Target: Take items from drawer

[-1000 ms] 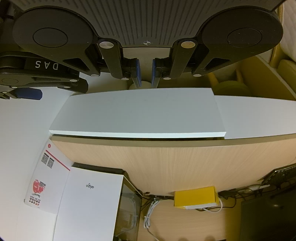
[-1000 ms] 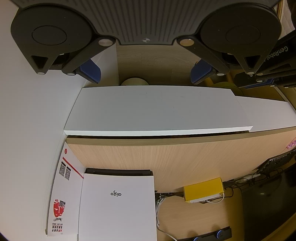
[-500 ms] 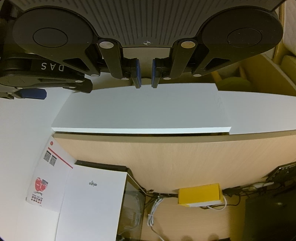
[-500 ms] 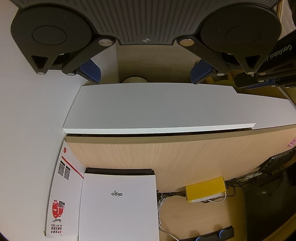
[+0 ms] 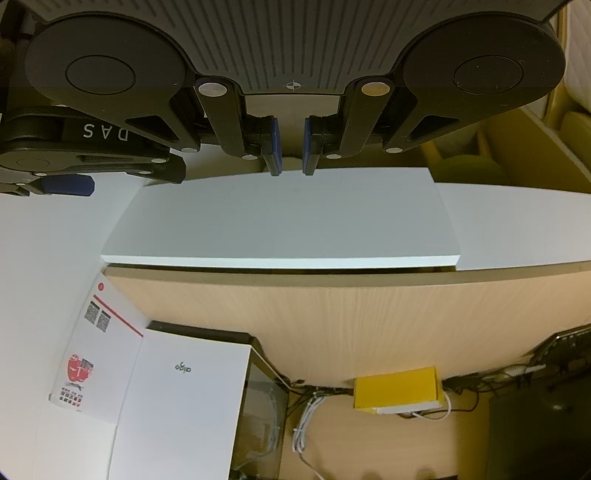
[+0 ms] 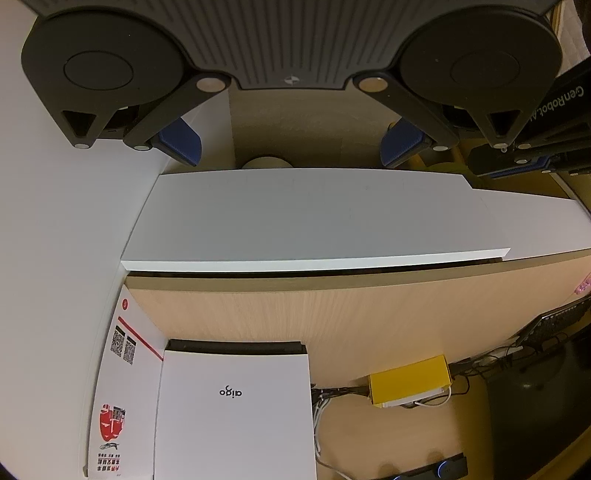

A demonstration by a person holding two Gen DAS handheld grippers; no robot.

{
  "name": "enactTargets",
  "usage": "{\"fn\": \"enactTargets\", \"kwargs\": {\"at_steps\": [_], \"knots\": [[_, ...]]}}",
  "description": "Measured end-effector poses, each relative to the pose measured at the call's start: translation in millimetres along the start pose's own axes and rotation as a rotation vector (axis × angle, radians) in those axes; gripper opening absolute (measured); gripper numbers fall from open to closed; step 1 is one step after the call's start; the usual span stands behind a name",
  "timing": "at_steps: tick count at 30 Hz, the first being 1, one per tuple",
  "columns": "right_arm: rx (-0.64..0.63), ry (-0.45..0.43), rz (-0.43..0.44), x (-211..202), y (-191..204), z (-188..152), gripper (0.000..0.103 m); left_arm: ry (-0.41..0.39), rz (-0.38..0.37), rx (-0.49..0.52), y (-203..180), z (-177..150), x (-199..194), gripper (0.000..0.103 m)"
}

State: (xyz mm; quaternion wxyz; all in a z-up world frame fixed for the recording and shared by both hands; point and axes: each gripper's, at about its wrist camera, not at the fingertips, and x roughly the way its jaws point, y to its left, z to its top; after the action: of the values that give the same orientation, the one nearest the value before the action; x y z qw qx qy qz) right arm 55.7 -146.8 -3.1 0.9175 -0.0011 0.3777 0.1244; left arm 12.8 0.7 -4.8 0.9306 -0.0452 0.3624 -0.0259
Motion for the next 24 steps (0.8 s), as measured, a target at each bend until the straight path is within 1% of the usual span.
{"fn": "enactTargets", "kwargs": {"at_steps": [14, 24], "knots": [[-0.001, 0.013, 0.020, 4.9, 0.9, 1.3, 0.103, -0.001, 0.000, -0.005, 3.5, -2.2, 0.2, 0.014], [-0.001, 0.004, 0.012, 2.8, 0.4, 1.2, 0.103, -0.002, -0.004, -0.003, 2.8, -1.6, 0.3, 0.014]]}}
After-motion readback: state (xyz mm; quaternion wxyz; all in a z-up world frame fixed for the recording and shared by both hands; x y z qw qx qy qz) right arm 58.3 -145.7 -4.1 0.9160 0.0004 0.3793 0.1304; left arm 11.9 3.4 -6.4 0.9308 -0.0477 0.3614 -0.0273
